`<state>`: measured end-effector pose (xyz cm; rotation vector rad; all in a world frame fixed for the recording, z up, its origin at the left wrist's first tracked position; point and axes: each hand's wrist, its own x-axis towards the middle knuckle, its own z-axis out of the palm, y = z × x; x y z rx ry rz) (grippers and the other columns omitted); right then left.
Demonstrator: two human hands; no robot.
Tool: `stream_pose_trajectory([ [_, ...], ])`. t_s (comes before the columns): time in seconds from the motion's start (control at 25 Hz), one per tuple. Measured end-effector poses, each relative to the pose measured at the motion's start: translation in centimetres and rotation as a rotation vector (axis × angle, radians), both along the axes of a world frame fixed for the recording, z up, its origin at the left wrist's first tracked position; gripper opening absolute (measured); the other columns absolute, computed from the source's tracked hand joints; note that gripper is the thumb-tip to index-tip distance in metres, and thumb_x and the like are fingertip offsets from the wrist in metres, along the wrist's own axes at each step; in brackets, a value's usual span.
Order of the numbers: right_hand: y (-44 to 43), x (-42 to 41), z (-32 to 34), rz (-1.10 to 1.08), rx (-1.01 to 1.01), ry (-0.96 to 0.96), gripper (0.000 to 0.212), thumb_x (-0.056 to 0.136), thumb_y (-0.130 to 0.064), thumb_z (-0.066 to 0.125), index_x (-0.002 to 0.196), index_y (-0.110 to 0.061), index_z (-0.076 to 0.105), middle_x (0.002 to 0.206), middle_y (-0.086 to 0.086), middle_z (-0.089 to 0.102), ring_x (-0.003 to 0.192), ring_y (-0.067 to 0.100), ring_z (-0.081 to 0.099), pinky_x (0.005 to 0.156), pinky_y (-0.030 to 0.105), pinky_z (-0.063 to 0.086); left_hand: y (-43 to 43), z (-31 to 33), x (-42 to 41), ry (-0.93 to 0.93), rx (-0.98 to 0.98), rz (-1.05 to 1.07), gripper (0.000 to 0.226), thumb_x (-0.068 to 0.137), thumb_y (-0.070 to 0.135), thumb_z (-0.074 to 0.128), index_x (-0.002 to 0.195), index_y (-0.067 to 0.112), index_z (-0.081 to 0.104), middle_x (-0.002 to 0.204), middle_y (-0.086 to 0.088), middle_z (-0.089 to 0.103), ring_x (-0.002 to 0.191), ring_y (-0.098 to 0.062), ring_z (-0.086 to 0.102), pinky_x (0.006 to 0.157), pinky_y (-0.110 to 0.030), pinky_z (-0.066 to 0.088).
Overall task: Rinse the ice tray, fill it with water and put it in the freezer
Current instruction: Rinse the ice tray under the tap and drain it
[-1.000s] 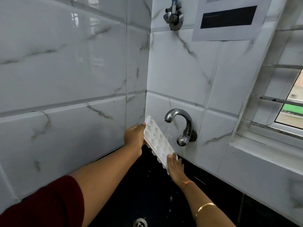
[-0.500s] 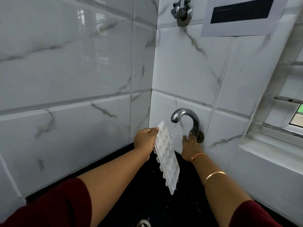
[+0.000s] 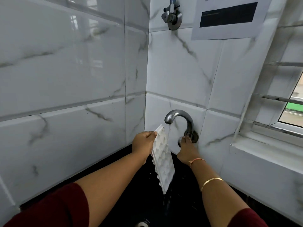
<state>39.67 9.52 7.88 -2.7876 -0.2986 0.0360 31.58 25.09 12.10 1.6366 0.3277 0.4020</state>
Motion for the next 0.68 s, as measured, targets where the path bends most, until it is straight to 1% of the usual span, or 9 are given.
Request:
stream_pose_trajectory([
  [0.08, -0.1, 0.1, -0.3, 0.006, 0.041, 0.016, 0.074, 0.090, -0.011, 0.046, 0.149, -0.003, 0.002, 0.159, 0.013, -0.008, 0.147, 0.029, 0.006, 0.119, 0.039, 0.014, -0.2, 0.0, 0.0, 0.000, 0.030, -0.012, 0.022, 0.090, 0.024, 0.057, 0.098, 0.010, 0.072, 0.080, -0.003, 0.064, 0.076, -0.018, 0.057, 0.063, -0.021, 0.043],
  [0.16, -0.4, 0.0, -0.5, 0.009, 0.079, 0.048, 0.075, 0.090, -0.010, 0.044, 0.150, -0.004, -0.001, 0.159, 0.010, -0.012, 0.146, 0.030, 0.013, 0.118, 0.038, 0.017, -0.3, -0.1, -0.1, 0.015, 0.090, -0.017, 0.019, 0.092, 0.023, 0.054, 0.097, 0.012, 0.069, 0.077, 0.001, 0.061, 0.070, -0.014, 0.053, 0.060, -0.019, 0.040],
  [0.28, -0.7, -0.4, -0.2, 0.018, 0.108, 0.088, 0.081, 0.089, -0.011, 0.047, 0.150, -0.007, -0.007, 0.159, 0.006, -0.015, 0.143, 0.031, 0.023, 0.115, 0.034, 0.024, -0.1, -0.6, -0.6, 0.067, 0.215, -0.018, 0.014, 0.096, 0.021, 0.046, 0.094, 0.016, 0.059, 0.076, 0.005, 0.055, 0.063, -0.008, 0.048, 0.056, -0.021, 0.037],
  [0.36, -0.7, -1.3, 0.0, 0.005, 0.148, 0.105, 0.087, 0.088, -0.014, 0.052, 0.149, -0.007, -0.009, 0.159, 0.005, -0.011, 0.141, 0.030, 0.028, 0.112, 0.032, 0.027, 0.3, -1.0, -1.5, 0.090, 0.273, -0.016, 0.012, 0.097, 0.021, 0.042, 0.095, 0.018, 0.053, 0.076, 0.009, 0.051, 0.064, -0.006, 0.047, 0.055, -0.022, 0.036],
  [0.44, -0.4, -3.1, -1.1, -0.033, 0.203, 0.160, 0.092, 0.084, -0.019, 0.060, 0.149, -0.005, -0.005, 0.160, 0.008, -0.003, 0.143, 0.027, 0.023, 0.113, 0.030, 0.024, 0.8, -1.1, -2.4, 0.104, 0.346, -0.028, 0.011, 0.098, 0.021, 0.040, 0.093, 0.020, 0.050, 0.082, 0.007, 0.052, 0.071, -0.012, 0.050, 0.062, -0.026, 0.037],
  [0.48, -0.2, -4.4, -2.2, -0.046, 0.226, 0.200, 0.096, 0.083, -0.021, 0.063, 0.149, -0.005, -0.004, 0.159, 0.011, -0.003, 0.145, 0.026, 0.018, 0.115, 0.031, 0.022, 1.0, -1.2, -2.9, 0.108, 0.383, -0.043, 0.011, 0.098, 0.021, 0.040, 0.093, 0.020, 0.050, 0.085, 0.006, 0.053, 0.075, -0.015, 0.051, 0.066, -0.027, 0.037],
  [0.56, 0.1, -7.1, -4.8, -0.051, 0.255, 0.285, 0.103, 0.081, -0.022, 0.068, 0.149, -0.009, -0.008, 0.158, 0.014, -0.010, 0.147, 0.027, 0.010, 0.115, 0.032, 0.021, 1.3, -1.4, -4.0, 0.095, 0.445, -0.076, 0.012, 0.098, 0.021, 0.039, 0.095, 0.020, 0.051, 0.091, 0.005, 0.055, 0.082, -0.017, 0.052, 0.072, -0.027, 0.038],
  [0.68, 0.4, -10.5, -6.4, -0.073, 0.317, 0.411, 0.111, 0.080, -0.016, 0.070, 0.148, -0.017, -0.017, 0.156, 0.020, -0.018, 0.147, 0.030, 0.007, 0.112, 0.032, 0.025, 1.6, -1.2, -6.2, 0.067, 0.473, -0.095, 0.013, 0.098, 0.021, 0.039, 0.095, 0.021, 0.052, 0.094, 0.005, 0.056, 0.084, -0.018, 0.053, 0.072, -0.027, 0.037],
])
